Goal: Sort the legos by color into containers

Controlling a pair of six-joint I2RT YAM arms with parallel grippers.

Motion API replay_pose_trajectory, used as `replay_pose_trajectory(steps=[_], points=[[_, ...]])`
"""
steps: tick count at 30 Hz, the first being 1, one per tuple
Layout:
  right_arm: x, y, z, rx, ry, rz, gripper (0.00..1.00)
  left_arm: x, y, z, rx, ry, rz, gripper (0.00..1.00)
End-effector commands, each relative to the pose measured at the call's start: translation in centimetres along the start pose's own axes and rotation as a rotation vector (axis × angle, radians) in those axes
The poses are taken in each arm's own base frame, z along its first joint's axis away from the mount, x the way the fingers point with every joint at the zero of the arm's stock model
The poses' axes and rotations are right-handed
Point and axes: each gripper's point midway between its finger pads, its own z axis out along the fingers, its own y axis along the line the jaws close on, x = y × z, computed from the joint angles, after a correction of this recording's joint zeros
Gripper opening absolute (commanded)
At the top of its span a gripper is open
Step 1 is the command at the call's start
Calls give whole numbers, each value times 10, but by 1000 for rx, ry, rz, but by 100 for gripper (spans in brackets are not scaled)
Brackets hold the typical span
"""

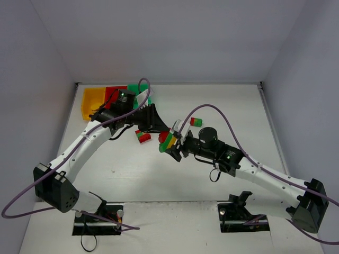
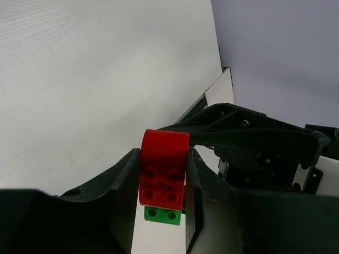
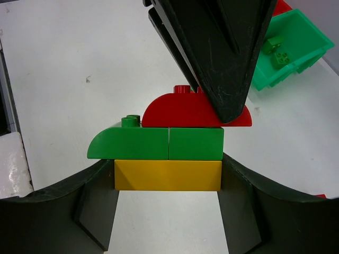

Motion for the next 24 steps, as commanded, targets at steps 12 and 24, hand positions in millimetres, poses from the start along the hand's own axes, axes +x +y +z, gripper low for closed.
replay_pose_trajectory(steps=[12, 24], points=[[1, -12, -4, 40, -26, -9, 0, -32, -19, -17, 11, -100, 99, 0], [11, -19, 2, 47, 15, -22, 0, -66, 36, -41, -149, -122, 87, 0]])
